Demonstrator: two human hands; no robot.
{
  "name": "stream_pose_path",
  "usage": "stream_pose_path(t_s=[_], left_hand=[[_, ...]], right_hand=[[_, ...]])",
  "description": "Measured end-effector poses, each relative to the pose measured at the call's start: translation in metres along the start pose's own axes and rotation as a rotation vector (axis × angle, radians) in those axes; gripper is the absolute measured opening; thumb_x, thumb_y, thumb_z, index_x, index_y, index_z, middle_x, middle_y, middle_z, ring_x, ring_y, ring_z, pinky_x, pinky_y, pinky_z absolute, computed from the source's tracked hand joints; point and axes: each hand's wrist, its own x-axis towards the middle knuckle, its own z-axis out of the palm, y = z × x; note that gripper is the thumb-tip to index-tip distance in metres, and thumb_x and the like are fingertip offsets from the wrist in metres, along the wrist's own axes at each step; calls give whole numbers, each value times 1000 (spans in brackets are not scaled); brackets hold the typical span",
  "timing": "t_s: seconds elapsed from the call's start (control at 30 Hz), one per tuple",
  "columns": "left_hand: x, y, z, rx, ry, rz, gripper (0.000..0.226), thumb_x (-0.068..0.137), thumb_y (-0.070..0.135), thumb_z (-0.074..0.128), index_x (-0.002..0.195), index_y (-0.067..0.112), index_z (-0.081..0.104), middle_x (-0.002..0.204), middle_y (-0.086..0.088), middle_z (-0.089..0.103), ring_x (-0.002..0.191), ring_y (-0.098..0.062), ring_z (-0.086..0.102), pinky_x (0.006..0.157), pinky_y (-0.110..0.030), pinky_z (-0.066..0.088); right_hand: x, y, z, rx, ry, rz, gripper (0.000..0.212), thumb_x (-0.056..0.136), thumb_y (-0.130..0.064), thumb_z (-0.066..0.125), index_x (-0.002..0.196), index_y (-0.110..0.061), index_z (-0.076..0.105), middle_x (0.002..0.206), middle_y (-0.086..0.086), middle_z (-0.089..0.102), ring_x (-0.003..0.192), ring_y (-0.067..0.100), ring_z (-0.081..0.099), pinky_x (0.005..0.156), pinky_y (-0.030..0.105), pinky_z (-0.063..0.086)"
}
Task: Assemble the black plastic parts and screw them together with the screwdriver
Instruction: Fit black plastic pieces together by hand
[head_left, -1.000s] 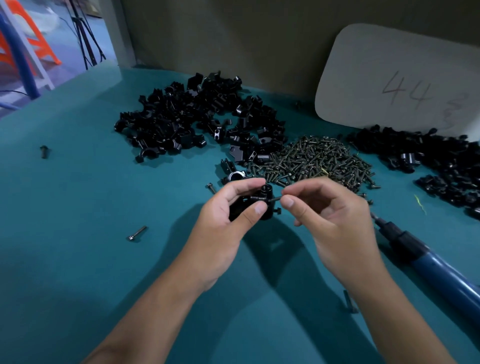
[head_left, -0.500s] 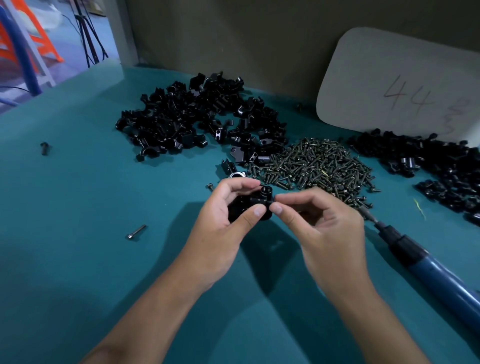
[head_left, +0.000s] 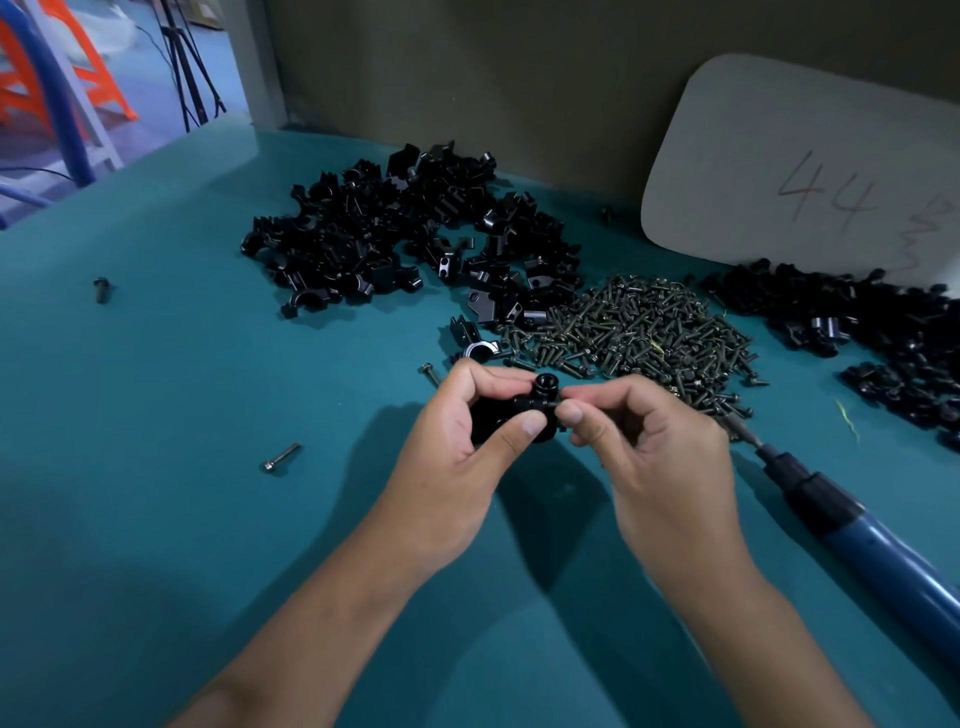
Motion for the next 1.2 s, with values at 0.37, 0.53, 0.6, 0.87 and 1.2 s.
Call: stream_pose_path(t_s=[0.37,0.53,0.6,0.87,1.2], left_hand=[[1,1,-6,-20,22,-8,16,87,22,69,99,20,60,113,23,68,114,1,61,94,-14,47],[-1,1,1,-35,-15,-30,15,87,16,70,99,17,60,113,16,68,113,-3,63,94,-22,50],[-1,2,0,-38,-14,-33,15,91,11,70,99,18,60,113,16,68,113,0,62,93,-16,48],[-1,2,-1,22,-6,13,14,88,21,68,99,23,59,115,12,66,116,0,61,94,-14,46],[-3,3,0,47,-42,50,13,91,20,67,101,24,59,116,16,65,118,-4,60,96,-16,46]], right_hand=[[4,1,-5,-307,-210,-83,24,99,-45,51,85,-26,56,78,-8,57,81,9,54,67,14,39],[8,-3,-13,-302,-250,-73,20,100,-45,51,91,-28,57,82,-11,57,84,8,54,69,12,38],[6,-6,-12,-307,-204,-108,11,98,-30,63,91,-24,60,81,-13,59,84,5,56,68,9,39],[5,-11,-12,-252,-164,-42,15,91,-37,67,84,-24,65,75,-13,64,76,5,59,62,12,41],[-2,-4,0,-363,-206,-50,36,108,-42,33,79,-23,42,70,-11,44,68,6,43,61,16,34]])
